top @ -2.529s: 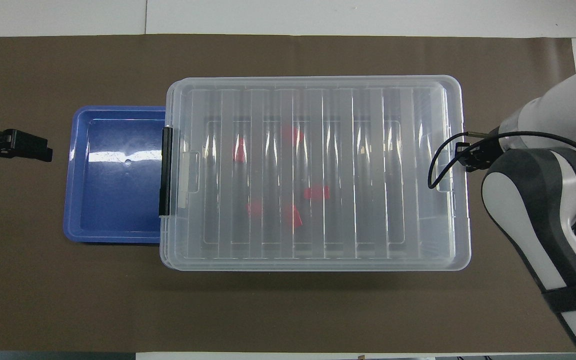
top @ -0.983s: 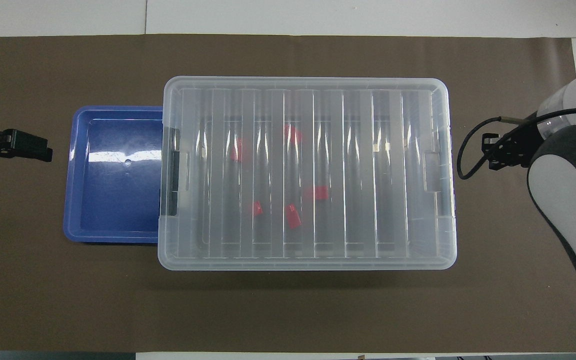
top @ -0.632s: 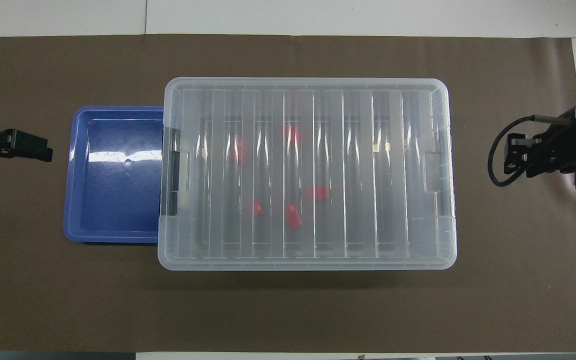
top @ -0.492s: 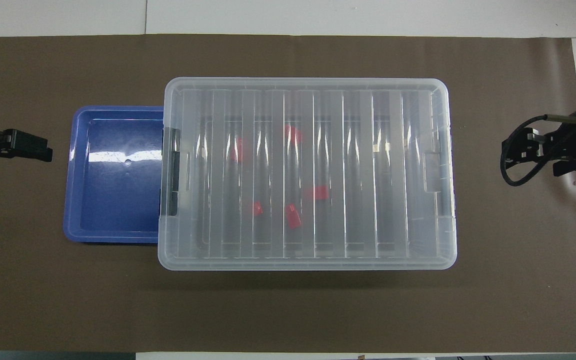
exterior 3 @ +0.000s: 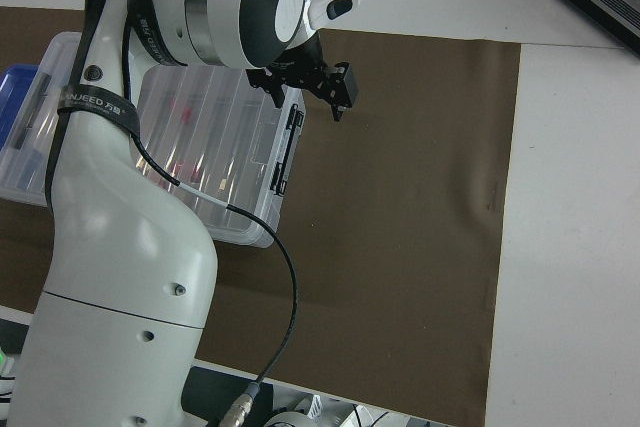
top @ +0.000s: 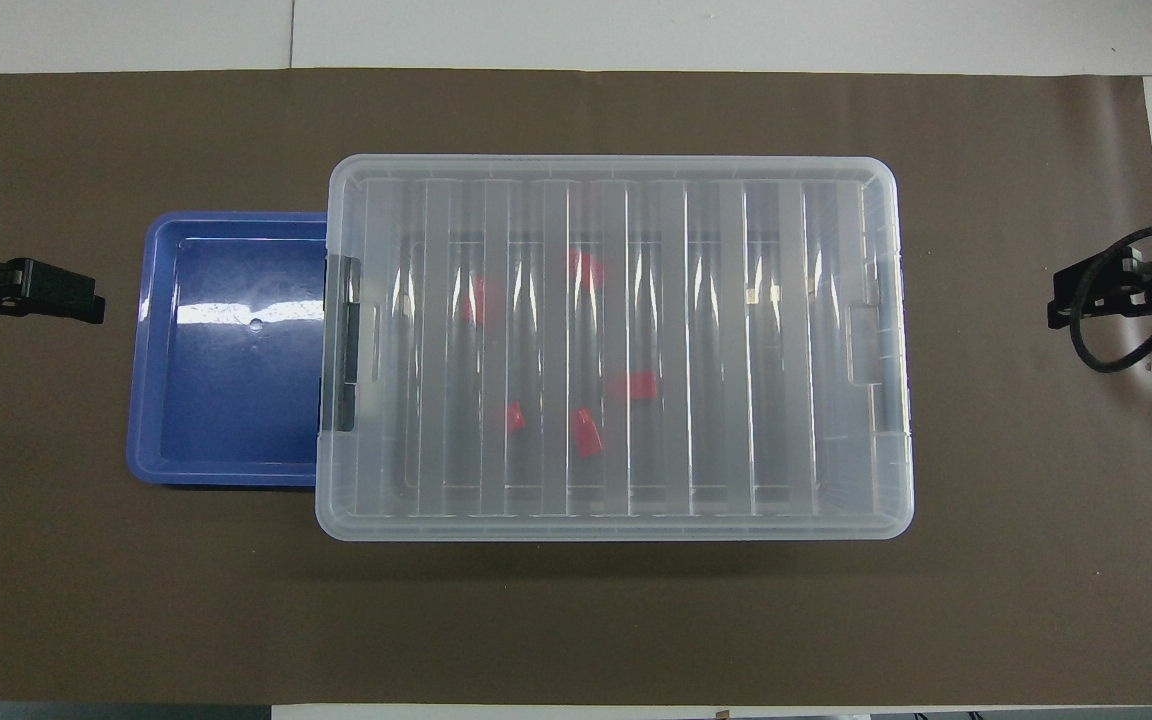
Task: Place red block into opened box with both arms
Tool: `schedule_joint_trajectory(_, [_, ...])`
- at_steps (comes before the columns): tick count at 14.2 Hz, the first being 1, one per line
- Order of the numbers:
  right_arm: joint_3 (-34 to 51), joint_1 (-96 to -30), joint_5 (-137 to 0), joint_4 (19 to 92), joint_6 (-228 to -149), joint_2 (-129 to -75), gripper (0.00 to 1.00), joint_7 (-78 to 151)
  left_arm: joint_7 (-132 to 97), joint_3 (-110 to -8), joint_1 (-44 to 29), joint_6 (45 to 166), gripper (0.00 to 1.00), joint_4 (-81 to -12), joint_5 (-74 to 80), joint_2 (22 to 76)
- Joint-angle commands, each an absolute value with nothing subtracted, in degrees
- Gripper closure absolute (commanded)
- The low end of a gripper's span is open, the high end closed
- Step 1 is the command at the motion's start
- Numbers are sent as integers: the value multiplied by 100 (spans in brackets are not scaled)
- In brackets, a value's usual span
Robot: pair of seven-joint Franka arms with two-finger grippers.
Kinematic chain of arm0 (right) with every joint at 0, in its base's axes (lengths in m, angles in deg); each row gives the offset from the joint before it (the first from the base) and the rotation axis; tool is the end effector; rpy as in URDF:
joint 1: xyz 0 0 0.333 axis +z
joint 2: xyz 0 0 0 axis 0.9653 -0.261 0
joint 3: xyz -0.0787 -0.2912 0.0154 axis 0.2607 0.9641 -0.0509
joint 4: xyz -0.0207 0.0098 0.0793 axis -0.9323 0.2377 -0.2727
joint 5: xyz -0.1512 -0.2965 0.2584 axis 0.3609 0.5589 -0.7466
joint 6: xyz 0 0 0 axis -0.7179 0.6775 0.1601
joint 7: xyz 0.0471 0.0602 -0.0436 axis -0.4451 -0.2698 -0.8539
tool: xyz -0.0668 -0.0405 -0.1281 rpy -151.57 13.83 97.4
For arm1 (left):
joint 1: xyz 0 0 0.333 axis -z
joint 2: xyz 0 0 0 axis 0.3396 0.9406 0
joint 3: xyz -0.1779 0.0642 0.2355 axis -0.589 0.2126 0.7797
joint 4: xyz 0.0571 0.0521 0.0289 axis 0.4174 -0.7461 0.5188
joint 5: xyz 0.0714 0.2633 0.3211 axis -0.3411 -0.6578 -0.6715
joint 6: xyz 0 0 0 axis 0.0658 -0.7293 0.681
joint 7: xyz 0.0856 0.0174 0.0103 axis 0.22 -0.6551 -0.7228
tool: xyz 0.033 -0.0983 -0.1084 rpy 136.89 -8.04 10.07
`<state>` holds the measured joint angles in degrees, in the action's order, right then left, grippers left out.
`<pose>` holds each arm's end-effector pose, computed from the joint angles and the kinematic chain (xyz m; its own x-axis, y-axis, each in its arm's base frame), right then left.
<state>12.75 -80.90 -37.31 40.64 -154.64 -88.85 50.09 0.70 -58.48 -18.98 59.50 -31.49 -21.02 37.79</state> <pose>0.5747 -0.0321 0.5538 0.9829 -0.1451 -0.1132 -0.1434 -0.9894 0.0233 0.5790 -0.0380 0.5464 0.9945 -0.1037 -0.0118 -0.1034 -0.9944 0.0228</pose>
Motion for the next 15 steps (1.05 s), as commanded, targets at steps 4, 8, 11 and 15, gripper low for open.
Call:
schedule_joint_trajectory(4, [1277,-8129,-3760,4125,-15710,-8840,0,4860,135,-5858,-1959,5912,0,-3221,-2024,3666])
schedule_joint_trajectory(8, [1251,-8129,-3760,4125,-15719,-8840,0,4860,135,-5858,-1959,5912,0,-3221,-2024,3666])
schedule_joint_trajectory(11, [1260,-8129,-3760,4125,-15710,-8840,0,4860,135,-5858,-1959,5912,0,-3221,-2024,3666])
schedule_joint_trajectory(15, [1260,-8129,-3760,4125,-15710,-8840,0,4860,135,-5858,-1959,5912,0,-3221,-2024,3666])
